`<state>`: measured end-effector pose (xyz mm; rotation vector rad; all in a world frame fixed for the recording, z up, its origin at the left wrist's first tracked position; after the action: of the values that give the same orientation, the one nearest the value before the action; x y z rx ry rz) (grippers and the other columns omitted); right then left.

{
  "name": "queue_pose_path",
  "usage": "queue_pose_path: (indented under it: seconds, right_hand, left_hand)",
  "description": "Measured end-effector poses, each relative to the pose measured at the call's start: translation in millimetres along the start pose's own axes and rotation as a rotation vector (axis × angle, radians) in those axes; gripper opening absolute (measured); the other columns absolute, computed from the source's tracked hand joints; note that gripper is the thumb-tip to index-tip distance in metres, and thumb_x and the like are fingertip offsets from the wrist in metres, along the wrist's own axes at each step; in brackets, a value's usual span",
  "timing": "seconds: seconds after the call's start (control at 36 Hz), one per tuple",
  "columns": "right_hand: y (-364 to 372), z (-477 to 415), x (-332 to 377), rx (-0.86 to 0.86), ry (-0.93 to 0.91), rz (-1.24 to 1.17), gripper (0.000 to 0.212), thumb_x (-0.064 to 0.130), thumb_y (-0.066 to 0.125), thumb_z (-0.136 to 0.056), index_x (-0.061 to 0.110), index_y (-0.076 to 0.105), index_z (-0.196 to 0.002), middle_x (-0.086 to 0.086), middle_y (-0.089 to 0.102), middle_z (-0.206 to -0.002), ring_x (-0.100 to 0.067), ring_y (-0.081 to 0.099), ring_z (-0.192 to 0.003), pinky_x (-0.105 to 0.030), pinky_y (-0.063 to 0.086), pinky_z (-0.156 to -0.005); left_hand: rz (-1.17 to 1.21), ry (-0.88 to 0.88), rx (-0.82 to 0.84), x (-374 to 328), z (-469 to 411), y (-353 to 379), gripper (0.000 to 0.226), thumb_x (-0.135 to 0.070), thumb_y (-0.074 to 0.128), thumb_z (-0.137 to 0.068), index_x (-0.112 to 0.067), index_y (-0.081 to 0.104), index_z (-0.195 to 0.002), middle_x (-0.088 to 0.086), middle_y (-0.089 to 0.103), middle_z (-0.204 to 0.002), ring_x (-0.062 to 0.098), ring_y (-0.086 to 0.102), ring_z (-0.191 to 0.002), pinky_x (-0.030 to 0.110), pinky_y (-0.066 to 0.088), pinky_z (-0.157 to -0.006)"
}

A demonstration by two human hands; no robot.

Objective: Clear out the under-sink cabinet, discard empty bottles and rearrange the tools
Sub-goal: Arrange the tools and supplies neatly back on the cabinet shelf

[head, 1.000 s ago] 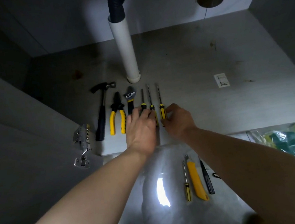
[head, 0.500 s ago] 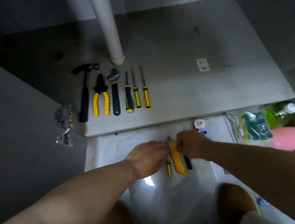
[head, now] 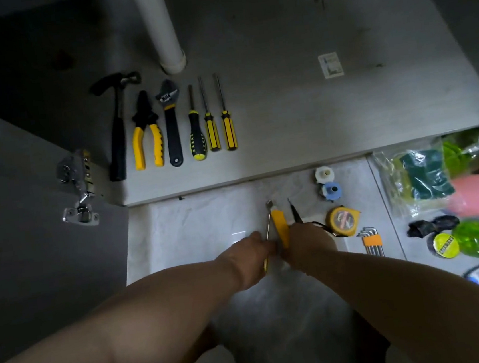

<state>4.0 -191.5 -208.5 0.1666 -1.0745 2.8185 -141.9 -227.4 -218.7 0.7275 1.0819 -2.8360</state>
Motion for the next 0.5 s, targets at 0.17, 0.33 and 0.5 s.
queue_pose_path:
  seconds: [0.17,0.33,0.5]
  right_hand:
    - [-12,-1,7,0.151,-0.088,-0.072,0.023,0.036,0.062,-0.091,0.014,0.062,-0.087,-0.006,0.073,-0.072,-0.022,0.075,-0.063,-0.034,0.063,-0.063]
    - [-68,1,19,0.585,-0.185,-0.128,0.032,0.025,0.07,-0.087,0.004,0.064,-0.11,-0.019,0.076,-0.085,-0.028,0.077,-0.076,-0.036,0.064,-0.066]
    - [-150,31,29,0.647,-0.366,-0.364,0.017,0.028,0.068,-0.091,0.015,0.067,-0.102,-0.004,0.075,-0.084,-0.025,0.077,-0.087,-0.024,0.056,-0.059]
  left_hand:
    - [-0.123,-0.059,-0.059,0,12,5,0.057,-0.005,0.05,-0.097,-0.018,0.037,-0.151,0.016,0.046,-0.133,0.035,0.062,-0.108,0.039,0.051,-0.092]
    - [-0.131,-0.027,-0.063,6,41,-19,0.068,-0.008,0.059,-0.092,-0.021,0.035,-0.155,0.013,0.042,-0.14,0.034,0.061,-0.111,0.035,0.052,-0.093]
    - [-0.074,0.091,-0.18,-5,70,-83,0.045,-0.022,0.068,-0.088,-0.025,0.054,-0.131,-0.002,0.043,-0.114,0.023,0.059,-0.096,0.024,0.048,-0.083]
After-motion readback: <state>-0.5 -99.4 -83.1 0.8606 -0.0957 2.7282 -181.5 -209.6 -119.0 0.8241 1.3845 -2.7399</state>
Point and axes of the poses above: each hand's wrist, its own z-axis away from the middle knuckle, its own y-axis out of the palm, x = y × z, the point moved 2 cm from there along -z, towards the middle knuckle
